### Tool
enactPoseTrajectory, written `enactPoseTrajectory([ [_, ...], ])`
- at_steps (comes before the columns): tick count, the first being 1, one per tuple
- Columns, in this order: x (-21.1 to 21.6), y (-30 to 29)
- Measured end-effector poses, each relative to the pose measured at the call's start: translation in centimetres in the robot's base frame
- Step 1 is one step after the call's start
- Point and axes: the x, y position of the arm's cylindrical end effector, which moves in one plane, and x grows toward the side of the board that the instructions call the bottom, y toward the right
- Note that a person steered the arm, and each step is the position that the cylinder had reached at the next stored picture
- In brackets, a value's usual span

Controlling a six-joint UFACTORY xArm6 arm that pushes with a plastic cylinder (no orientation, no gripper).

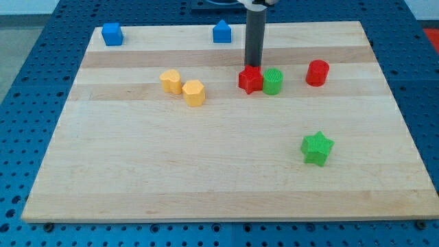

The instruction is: Separate the green circle from the red star

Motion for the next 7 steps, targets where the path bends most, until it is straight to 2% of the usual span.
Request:
enactPoseTrajectory([
  [4, 0.2, 1.3],
  [7, 2.0, 2.6],
])
